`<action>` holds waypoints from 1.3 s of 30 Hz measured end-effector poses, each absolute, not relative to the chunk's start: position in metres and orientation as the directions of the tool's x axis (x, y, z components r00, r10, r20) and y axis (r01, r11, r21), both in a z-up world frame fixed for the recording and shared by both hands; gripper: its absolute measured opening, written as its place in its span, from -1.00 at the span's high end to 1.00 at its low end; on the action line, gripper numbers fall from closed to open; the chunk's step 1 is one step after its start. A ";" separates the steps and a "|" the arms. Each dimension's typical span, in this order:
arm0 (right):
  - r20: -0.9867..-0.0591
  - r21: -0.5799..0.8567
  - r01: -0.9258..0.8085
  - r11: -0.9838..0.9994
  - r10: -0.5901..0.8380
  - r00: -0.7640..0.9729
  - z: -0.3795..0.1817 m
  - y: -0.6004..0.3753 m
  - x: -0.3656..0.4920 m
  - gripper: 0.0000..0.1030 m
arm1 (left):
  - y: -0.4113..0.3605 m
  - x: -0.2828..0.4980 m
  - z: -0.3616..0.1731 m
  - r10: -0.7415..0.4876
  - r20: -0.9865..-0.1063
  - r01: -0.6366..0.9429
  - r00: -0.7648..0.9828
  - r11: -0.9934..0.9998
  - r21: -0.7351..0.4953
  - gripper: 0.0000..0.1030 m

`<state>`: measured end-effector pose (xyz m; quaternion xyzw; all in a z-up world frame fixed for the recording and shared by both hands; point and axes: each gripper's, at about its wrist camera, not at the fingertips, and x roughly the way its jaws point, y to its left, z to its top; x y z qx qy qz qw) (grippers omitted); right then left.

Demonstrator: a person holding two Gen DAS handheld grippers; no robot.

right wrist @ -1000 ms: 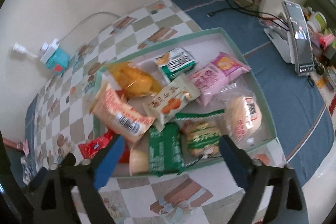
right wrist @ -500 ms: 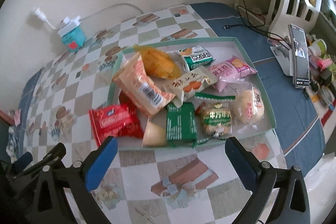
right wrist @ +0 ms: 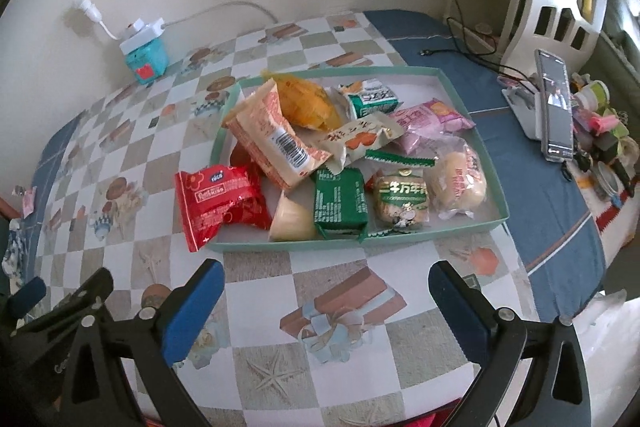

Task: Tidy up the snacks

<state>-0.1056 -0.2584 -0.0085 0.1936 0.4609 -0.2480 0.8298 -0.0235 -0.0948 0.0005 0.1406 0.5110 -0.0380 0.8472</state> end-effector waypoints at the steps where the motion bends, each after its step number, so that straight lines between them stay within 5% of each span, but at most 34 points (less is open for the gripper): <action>1: -0.858 0.095 0.591 0.801 -0.235 0.457 -0.007 -0.258 -0.106 -1.00 | -0.091 -0.023 0.002 0.080 -0.875 0.191 0.478 0.963 0.192 -0.83; 39: -0.864 0.043 0.538 0.842 -0.239 0.443 -0.010 -0.244 -0.093 -1.00 | -0.079 -0.012 -0.004 0.089 -0.893 0.176 0.441 0.967 0.183 -0.83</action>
